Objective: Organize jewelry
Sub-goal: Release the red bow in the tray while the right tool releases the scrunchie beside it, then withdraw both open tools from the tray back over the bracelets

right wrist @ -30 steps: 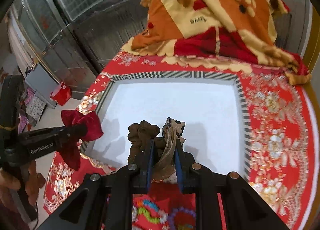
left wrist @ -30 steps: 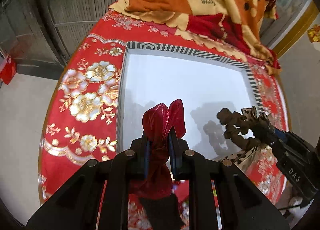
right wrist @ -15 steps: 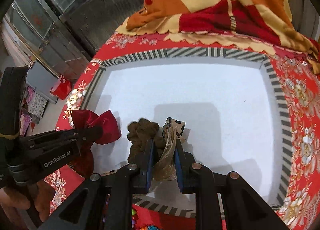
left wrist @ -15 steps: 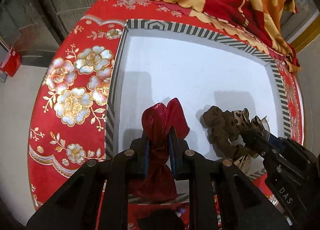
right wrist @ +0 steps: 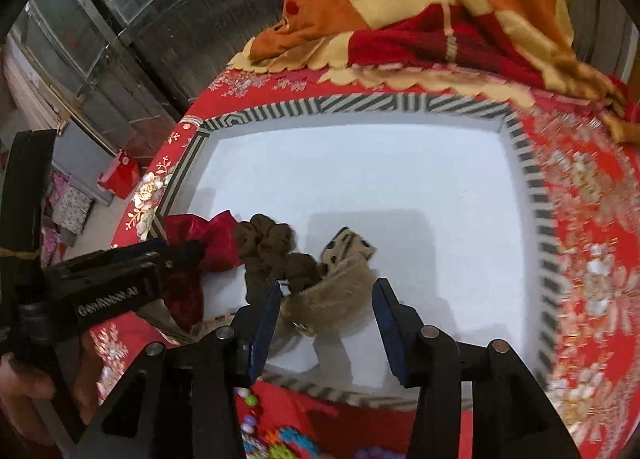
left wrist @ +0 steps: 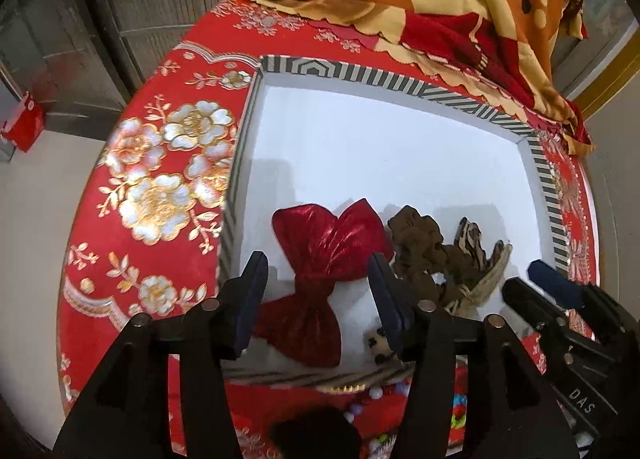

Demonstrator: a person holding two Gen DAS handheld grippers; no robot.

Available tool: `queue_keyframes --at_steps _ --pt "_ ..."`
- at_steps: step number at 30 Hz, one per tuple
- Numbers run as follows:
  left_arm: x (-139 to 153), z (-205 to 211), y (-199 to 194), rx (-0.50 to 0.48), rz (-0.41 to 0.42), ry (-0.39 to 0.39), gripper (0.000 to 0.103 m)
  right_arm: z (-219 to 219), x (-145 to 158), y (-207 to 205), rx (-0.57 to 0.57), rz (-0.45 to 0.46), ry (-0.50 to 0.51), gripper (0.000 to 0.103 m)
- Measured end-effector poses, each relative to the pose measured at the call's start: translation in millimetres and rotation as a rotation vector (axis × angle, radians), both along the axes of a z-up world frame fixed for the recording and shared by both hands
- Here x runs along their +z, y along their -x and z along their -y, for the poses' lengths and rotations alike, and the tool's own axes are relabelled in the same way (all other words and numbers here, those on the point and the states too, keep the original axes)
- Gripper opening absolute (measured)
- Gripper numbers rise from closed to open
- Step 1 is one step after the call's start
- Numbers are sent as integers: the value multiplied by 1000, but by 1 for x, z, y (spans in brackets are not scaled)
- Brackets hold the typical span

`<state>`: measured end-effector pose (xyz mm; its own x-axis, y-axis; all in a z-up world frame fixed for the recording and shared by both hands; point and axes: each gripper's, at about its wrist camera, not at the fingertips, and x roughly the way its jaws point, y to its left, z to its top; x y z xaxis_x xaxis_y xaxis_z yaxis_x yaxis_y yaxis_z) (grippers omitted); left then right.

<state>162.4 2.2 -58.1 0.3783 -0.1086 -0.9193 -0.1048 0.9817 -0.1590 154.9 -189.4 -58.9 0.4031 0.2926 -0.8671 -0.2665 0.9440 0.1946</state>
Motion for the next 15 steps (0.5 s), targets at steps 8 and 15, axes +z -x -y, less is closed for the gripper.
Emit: queue_keyframes --at_steps 8,15 --pt "27 -3 38 11 52 -40 52 17 35 37 -39 120 115 46" --pt "45 -1 68 1 97 -67 52 25 50 67 -62 148 147 46"
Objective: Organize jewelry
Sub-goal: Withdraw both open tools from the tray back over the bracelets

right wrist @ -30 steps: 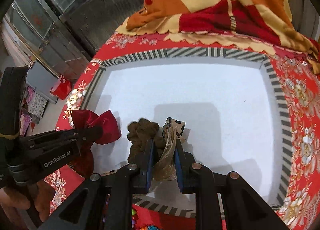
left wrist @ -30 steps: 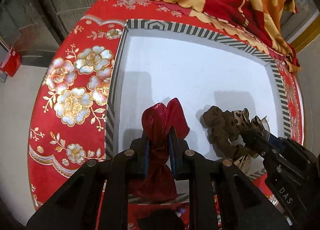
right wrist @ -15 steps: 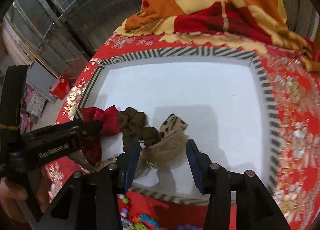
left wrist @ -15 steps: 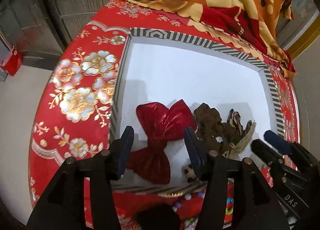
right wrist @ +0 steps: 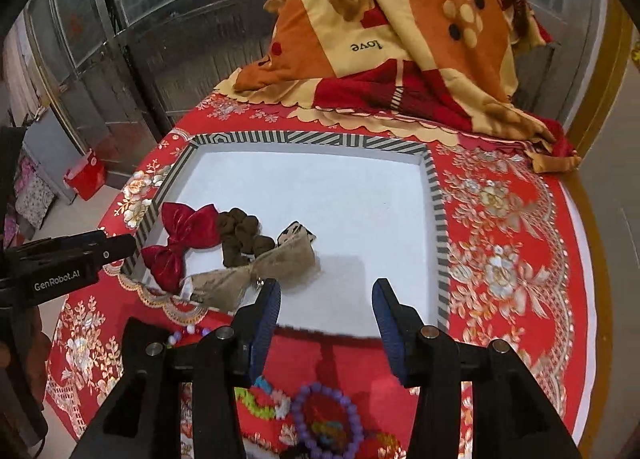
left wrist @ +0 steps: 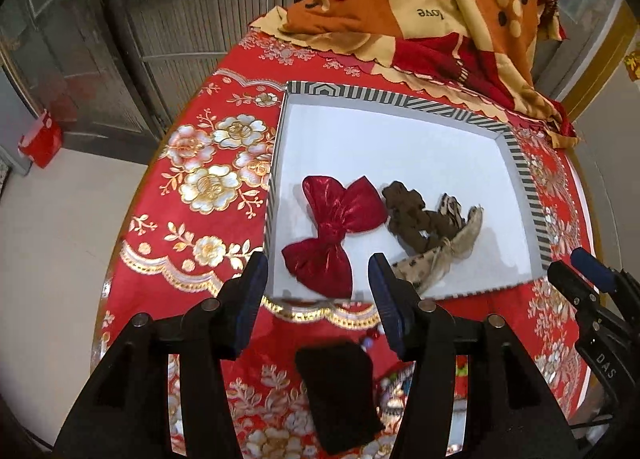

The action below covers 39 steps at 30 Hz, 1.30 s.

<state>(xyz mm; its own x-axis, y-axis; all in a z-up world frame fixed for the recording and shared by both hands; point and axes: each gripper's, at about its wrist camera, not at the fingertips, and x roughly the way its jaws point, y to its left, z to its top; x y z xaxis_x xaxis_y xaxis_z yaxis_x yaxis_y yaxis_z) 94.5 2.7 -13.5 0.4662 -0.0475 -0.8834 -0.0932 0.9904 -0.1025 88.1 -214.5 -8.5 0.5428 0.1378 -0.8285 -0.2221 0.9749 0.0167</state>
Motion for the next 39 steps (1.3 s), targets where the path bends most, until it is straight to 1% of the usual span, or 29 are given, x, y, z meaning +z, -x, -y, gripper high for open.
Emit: queue_keyframes --at_steps 6,16,23,30,36,39 --pt "10 0 23 -21 25 -14 52 6 8 25 -2 -11 -10 46" --pt "23 -1 56 -45 50 -20 52 24 27 67 -57 9 -53 46" --pt "32 -11 76 -46 62 16 52 40 40 96 -97 26 -54 46" --pt "36 -21 91 -48 51 65 52 57 42 125 -139 16 -60 46" --pt "45 -23 105 -71 66 73 52 63 52 142 -159 39 -62 46" --pt "46 -23 109 -80 61 76 52 61 55 147 -159 45 -60 47"
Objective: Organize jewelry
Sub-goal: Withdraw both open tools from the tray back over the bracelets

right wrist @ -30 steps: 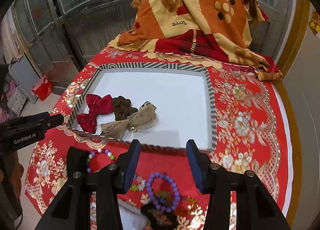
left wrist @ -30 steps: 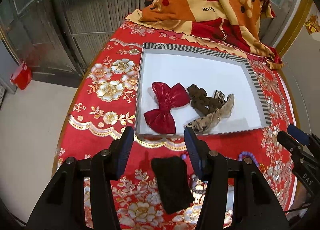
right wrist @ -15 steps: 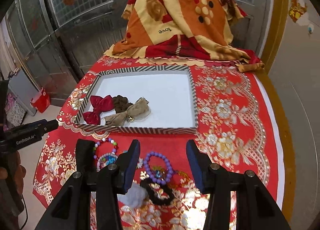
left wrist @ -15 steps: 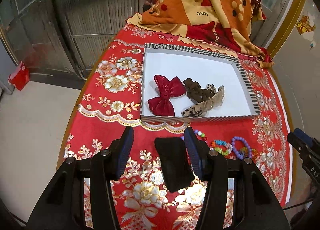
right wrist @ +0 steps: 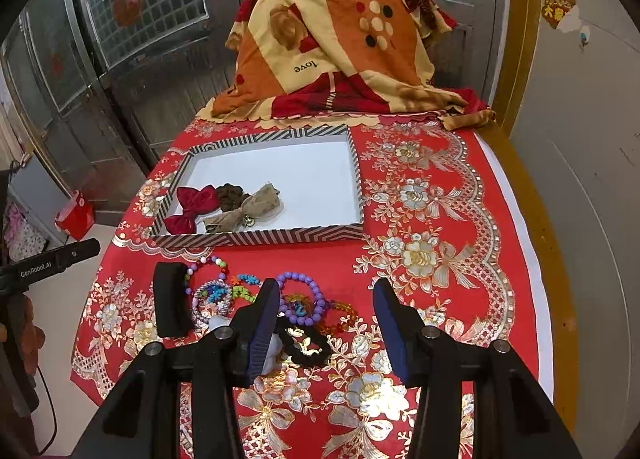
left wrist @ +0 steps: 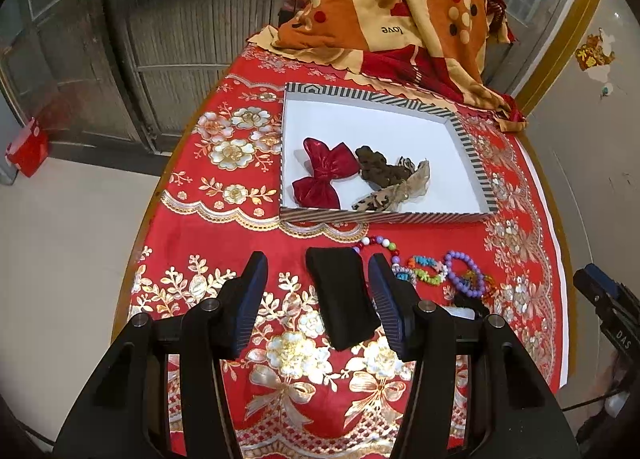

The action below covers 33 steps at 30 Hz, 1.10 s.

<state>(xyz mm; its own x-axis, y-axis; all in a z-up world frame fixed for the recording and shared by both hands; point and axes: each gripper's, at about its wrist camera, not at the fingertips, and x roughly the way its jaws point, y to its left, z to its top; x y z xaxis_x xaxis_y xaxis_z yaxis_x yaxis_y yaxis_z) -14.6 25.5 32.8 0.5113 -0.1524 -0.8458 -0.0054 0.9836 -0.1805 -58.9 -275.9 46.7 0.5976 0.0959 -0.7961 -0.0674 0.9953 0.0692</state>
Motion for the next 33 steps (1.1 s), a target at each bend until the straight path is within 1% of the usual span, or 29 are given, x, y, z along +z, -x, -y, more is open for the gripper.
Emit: queue_keyframes --at_steps 8,15,21,29,33 --pt "-3 0 4 -7 -23 25 52 -5 0 1 8 -6 -2 47" --pt "-9 5 2 -23 -47 28 52 -4 -5 -3 18 -26 2 47" --pt "-17 12 -1 -34 -78 33 52 -2 -19 -6 26 -62 8 48" --pt "-24 21 -8 -54 -107 30 52 2 -50 -12 40 -143 -16 48" --pt "-29 23 -11 -57 -126 40 52 2 -60 -14 48 -171 -6 48"
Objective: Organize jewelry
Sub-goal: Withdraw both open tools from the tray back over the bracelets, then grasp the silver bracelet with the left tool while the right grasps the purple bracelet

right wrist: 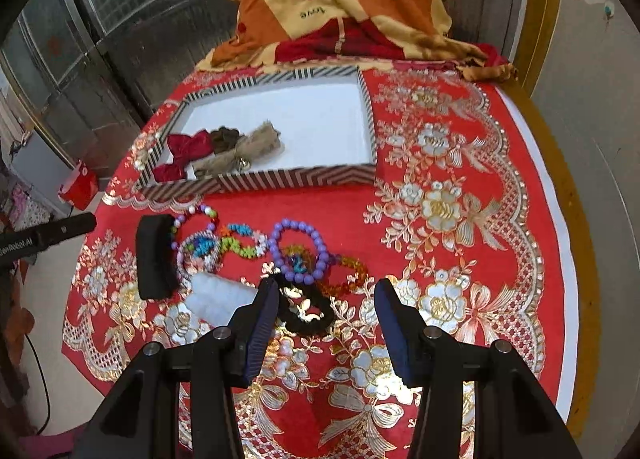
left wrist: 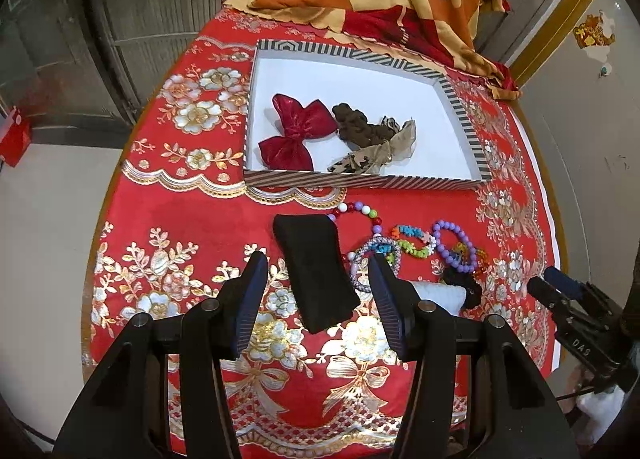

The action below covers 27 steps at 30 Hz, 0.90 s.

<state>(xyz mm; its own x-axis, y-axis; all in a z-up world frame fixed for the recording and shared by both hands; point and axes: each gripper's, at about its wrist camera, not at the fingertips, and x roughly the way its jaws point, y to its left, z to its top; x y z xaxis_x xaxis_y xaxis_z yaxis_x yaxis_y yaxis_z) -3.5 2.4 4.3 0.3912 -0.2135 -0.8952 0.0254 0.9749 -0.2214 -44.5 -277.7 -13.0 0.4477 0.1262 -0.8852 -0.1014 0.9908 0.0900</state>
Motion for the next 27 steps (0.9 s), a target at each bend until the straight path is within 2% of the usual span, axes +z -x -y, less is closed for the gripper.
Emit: queue_keyframes --at_steps 9,27 --pt "-9 1 -9 15 -38 34 52 2 2 -9 10 1 2 48" --pt "-24 6 -22 12 -90 48 52 1 -9 -22 35 -40 -12 48"
